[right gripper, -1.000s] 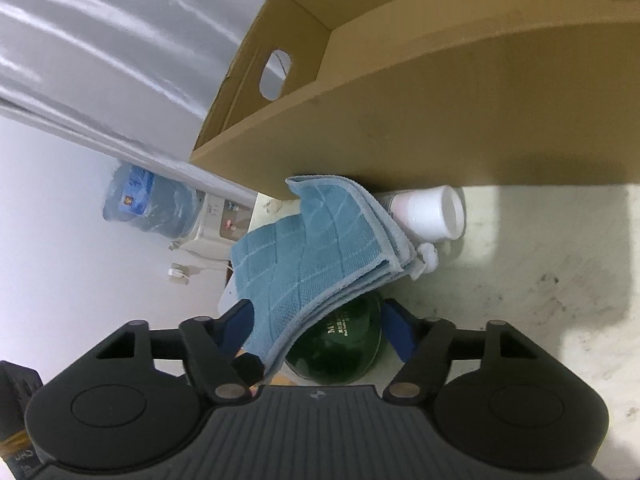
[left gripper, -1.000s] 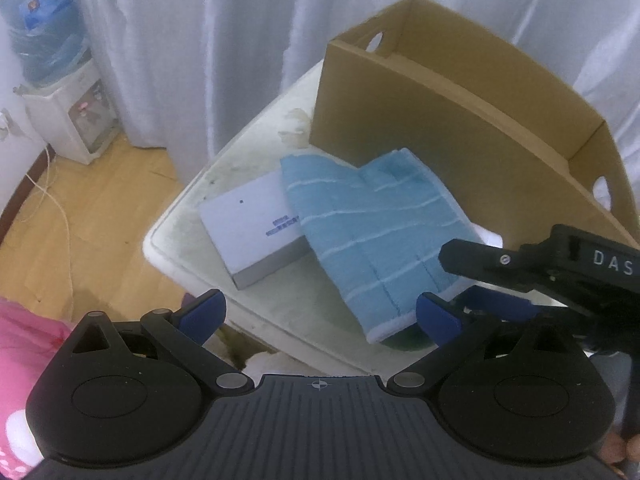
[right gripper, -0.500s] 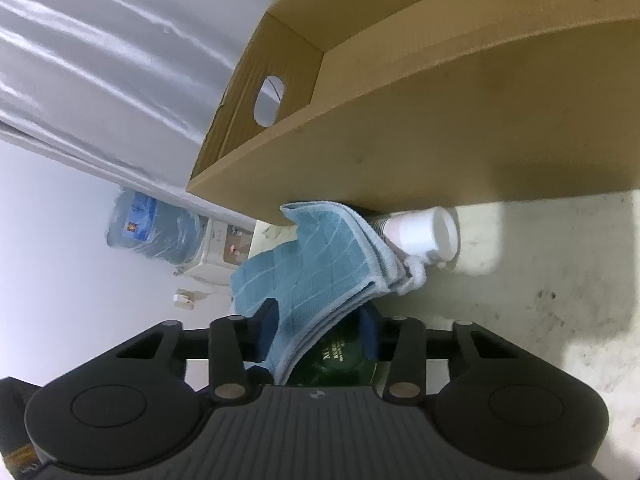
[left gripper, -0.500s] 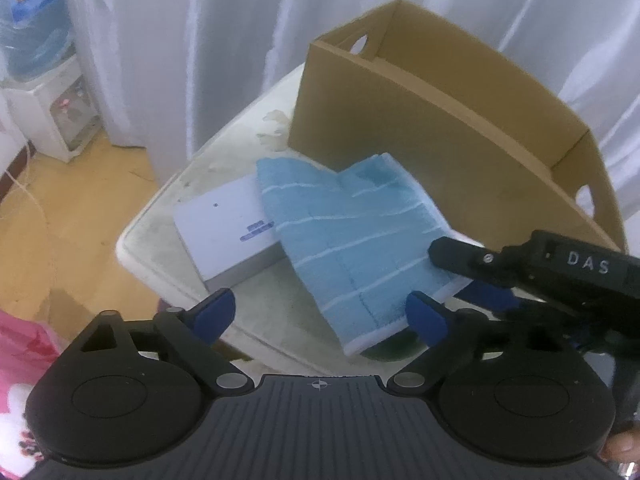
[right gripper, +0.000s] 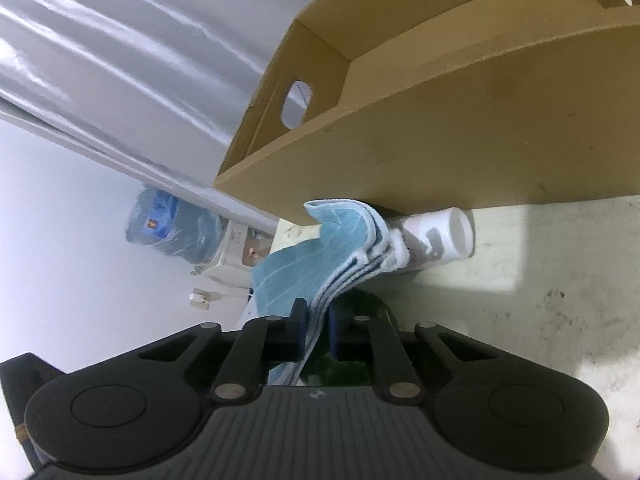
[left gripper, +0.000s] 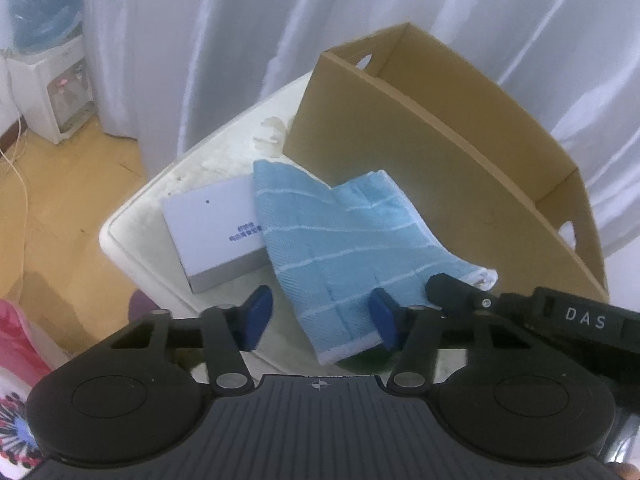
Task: Organize objects
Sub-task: 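Close the right gripper on the light-blue towel's folded edge, then lift the towel with the right gripper while the left gripper grasps it too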
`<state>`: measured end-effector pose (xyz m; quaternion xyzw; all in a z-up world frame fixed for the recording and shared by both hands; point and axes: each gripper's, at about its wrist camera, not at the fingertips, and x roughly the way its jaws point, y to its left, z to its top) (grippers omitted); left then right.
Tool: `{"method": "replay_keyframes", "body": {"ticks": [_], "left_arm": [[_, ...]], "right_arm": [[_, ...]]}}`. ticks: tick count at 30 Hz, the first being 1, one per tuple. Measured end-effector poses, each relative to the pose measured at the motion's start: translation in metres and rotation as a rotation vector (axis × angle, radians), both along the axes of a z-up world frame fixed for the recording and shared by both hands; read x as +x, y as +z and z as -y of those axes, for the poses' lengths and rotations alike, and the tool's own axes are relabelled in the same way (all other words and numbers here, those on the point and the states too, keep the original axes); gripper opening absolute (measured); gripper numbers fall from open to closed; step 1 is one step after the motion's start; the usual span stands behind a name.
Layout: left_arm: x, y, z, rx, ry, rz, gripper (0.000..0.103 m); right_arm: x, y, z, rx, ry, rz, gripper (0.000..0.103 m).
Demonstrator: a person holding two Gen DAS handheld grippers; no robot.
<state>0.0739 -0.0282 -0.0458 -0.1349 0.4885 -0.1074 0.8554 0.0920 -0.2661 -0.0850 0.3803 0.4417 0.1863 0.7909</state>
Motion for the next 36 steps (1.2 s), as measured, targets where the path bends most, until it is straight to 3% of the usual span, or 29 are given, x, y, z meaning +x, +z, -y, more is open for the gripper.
{"method": "replay_keyframes", "body": {"ticks": [2, 8, 14, 22, 25, 27, 29, 32, 33, 34, 36], "left_arm": [[-0.001, 0.001, 0.000, -0.020, -0.004, -0.003, 0.037], [-0.012, 0.000, -0.002, -0.067, -0.009, -0.024, 0.022], [-0.032, 0.004, 0.001, -0.094, -0.033, -0.036, 0.022], [-0.062, 0.008, -0.003, -0.069, -0.051, -0.028, 0.023], [-0.063, 0.009, -0.005, -0.048, -0.043, -0.013, 0.027], [-0.062, 0.010, -0.007, -0.031, -0.029, 0.000, 0.038], [-0.064, 0.012, -0.010, -0.016, -0.011, 0.022, 0.055], [-0.068, 0.017, -0.013, 0.002, 0.012, 0.078, 0.072], [-0.068, 0.018, -0.013, 0.008, 0.014, 0.095, 0.073], [-0.069, 0.019, -0.014, 0.012, 0.013, 0.110, 0.074], [-0.069, 0.021, -0.015, 0.011, 0.000, 0.132, 0.074]], "right_arm": [[-0.004, 0.001, 0.002, 0.014, -0.001, 0.001, 0.008], [-0.017, 0.002, 0.009, 0.034, 0.002, 0.004, 0.008], [-0.036, 0.006, 0.017, 0.040, 0.013, 0.007, 0.008], [-0.068, 0.001, 0.030, 0.035, 0.026, -0.027, 0.008], [-0.073, -0.007, 0.032, 0.022, 0.030, -0.053, 0.010], [-0.073, -0.006, 0.032, -0.002, 0.025, -0.055, 0.011], [-0.072, -0.001, 0.032, -0.051, 0.038, -0.041, 0.013], [-0.075, 0.008, 0.032, -0.152, 0.048, -0.009, 0.037], [-0.076, 0.011, 0.031, -0.186, 0.045, 0.004, 0.054], [-0.078, 0.014, 0.031, -0.217, 0.041, 0.022, 0.064], [-0.080, 0.020, 0.031, -0.266, 0.044, 0.057, 0.065]]}}
